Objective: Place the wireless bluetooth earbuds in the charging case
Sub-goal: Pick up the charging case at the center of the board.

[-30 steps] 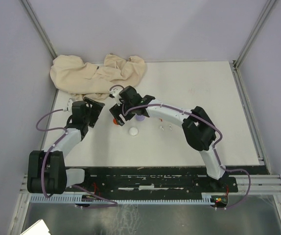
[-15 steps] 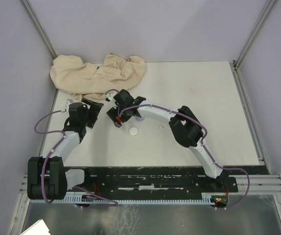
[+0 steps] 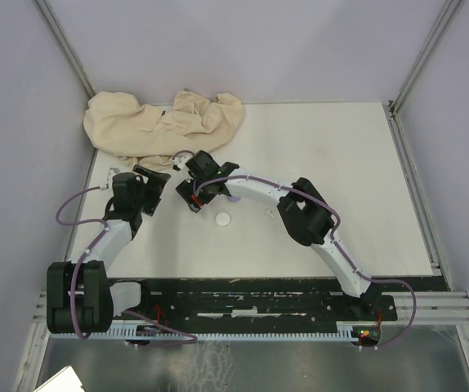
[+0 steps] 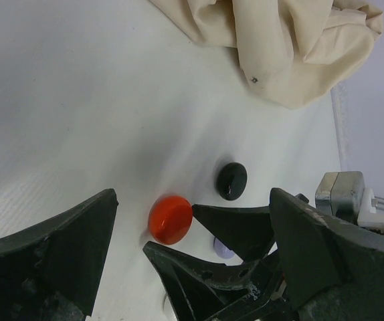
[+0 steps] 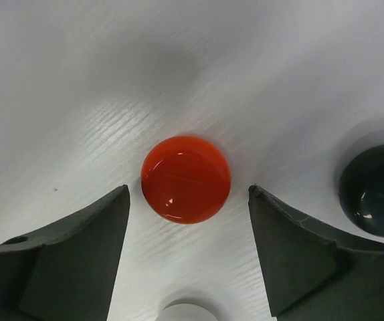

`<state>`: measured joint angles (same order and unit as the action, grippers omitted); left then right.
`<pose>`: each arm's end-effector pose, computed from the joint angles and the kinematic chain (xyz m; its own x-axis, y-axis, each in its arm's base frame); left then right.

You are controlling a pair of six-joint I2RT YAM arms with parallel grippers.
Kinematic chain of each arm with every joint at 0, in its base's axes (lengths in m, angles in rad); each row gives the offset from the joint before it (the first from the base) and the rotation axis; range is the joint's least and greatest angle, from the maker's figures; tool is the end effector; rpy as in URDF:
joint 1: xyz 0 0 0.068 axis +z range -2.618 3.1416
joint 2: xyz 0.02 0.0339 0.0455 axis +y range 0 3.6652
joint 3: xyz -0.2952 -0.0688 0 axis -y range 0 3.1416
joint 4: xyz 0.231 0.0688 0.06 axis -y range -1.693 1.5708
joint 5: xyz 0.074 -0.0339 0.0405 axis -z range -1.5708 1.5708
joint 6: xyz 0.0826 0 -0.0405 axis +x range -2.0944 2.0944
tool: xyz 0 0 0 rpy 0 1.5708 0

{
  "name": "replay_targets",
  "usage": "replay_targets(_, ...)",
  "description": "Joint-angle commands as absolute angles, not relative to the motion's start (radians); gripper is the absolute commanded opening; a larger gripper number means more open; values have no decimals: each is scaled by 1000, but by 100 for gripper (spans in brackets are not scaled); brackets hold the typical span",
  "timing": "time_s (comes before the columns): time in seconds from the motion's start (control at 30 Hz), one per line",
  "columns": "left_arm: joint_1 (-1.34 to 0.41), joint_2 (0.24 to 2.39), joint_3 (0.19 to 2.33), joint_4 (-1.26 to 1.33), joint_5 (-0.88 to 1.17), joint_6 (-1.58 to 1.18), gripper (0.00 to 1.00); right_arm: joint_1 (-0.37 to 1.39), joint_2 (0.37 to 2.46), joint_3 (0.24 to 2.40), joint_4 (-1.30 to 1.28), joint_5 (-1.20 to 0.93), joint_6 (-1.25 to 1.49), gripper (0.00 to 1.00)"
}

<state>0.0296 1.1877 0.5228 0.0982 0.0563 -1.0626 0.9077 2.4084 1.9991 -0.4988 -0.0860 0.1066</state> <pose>0.2605 0.0031 0.2080 -0.2768 -0.8808 -0.3841 -0.4601 0.4724 -0.7518 0.3461 0.4546 0.1510 -0.5695 -0.5569 -0.6045 -0.7614 0.6345 0.1328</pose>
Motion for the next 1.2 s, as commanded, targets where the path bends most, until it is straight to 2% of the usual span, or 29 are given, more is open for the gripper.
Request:
replay_targets(0.0, 41, 1178, 520, 112, 76, -1075, 100, 919, 2427, 2048, -501, -71, 101, 78)
replay_targets(0.23, 51, 1182, 517, 116, 83, -1072, 100, 923, 2440, 2049, -503, -58, 106, 68)
replay_targets(0.57, 55, 1194, 517, 133, 112, -1068, 99, 923, 2394, 1990, -447, -34, 95, 40)
replay_targets(0.7, 55, 1244, 543, 160, 194, -1041, 99, 920, 2276, 1834, -296, -19, 67, 38)
replay_targets(0.93, 55, 1385, 570, 336, 457, -1049, 90, 855, 2029, 1598, -111, -101, 65, 36)
replay_targets(1.17, 52, 1422, 551, 565, 597, -1100, 79, 738, 1834, 1458, -121, -304, 33, 35)
